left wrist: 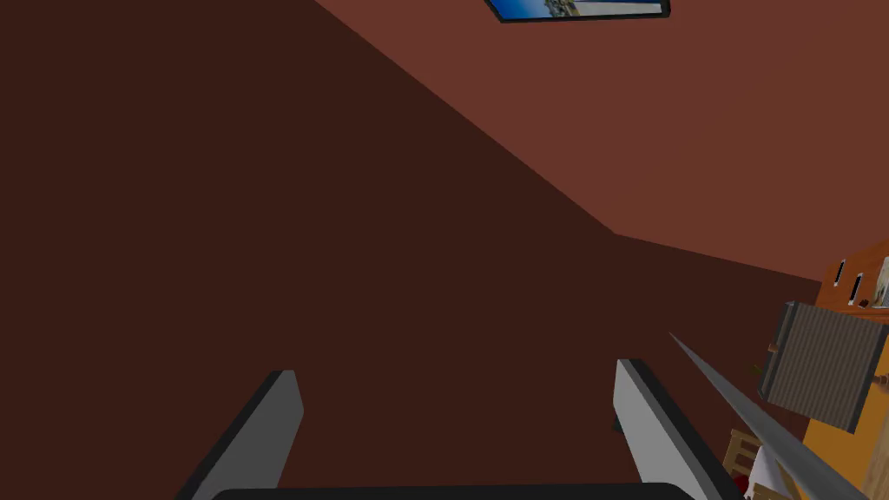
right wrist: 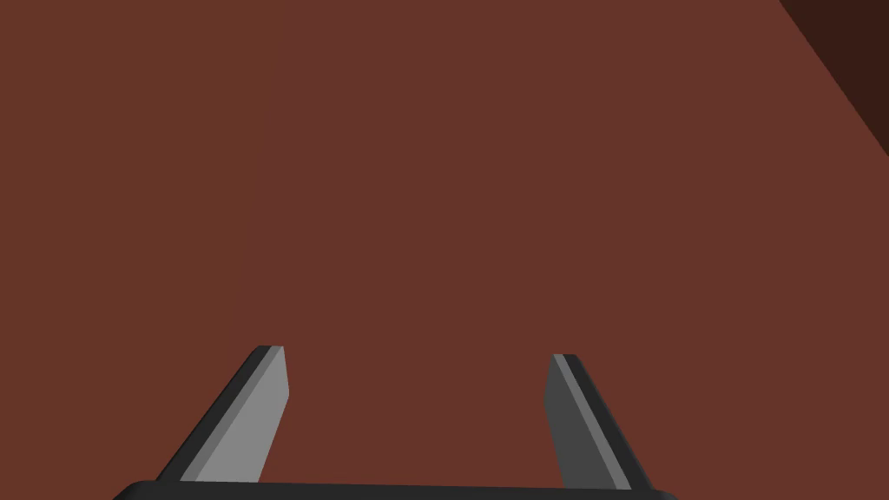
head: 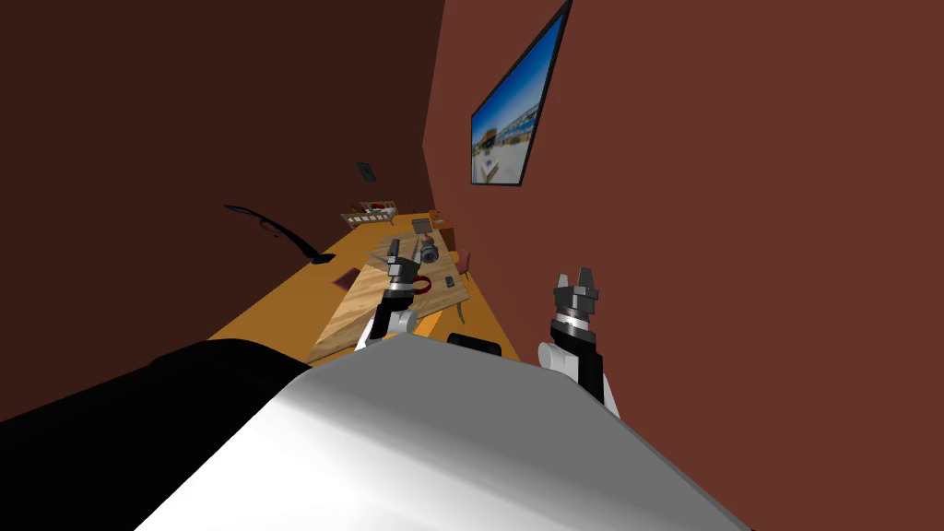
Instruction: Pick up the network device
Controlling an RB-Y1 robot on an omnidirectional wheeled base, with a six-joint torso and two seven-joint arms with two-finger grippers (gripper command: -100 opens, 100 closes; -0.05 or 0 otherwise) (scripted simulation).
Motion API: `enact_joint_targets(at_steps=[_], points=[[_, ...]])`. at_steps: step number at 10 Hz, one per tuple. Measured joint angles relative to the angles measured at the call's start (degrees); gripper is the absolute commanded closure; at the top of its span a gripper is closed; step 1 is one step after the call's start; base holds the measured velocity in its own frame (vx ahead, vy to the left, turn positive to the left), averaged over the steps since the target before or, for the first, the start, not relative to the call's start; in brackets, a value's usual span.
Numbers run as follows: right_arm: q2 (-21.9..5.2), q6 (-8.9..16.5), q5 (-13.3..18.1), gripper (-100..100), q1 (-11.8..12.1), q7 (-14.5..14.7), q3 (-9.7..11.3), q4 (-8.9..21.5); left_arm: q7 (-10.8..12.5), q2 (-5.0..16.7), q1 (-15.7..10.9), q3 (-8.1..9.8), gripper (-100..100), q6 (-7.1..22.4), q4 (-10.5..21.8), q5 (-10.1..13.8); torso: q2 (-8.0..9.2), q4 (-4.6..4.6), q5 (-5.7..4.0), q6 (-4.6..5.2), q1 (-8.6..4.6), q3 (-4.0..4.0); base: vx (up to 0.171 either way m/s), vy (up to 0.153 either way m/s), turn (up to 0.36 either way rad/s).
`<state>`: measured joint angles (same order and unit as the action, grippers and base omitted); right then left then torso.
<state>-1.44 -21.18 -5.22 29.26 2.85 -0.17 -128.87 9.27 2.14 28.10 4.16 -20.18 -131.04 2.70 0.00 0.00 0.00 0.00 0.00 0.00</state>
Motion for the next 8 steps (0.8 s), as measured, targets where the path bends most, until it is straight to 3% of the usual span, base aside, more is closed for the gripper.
enact_joint_targets(at_steps=[8], points=[[0.0, 0.0, 0.0, 0, 0.0, 0.0, 0.0, 0.0, -3.6, 5.8, -3.2, -0.11, -100, 9.1, 7.8, 5.1, -0.03, -0.01, 0.01, 0.02, 0.03, -0.02, -0.002, 0.008, -0.08]])
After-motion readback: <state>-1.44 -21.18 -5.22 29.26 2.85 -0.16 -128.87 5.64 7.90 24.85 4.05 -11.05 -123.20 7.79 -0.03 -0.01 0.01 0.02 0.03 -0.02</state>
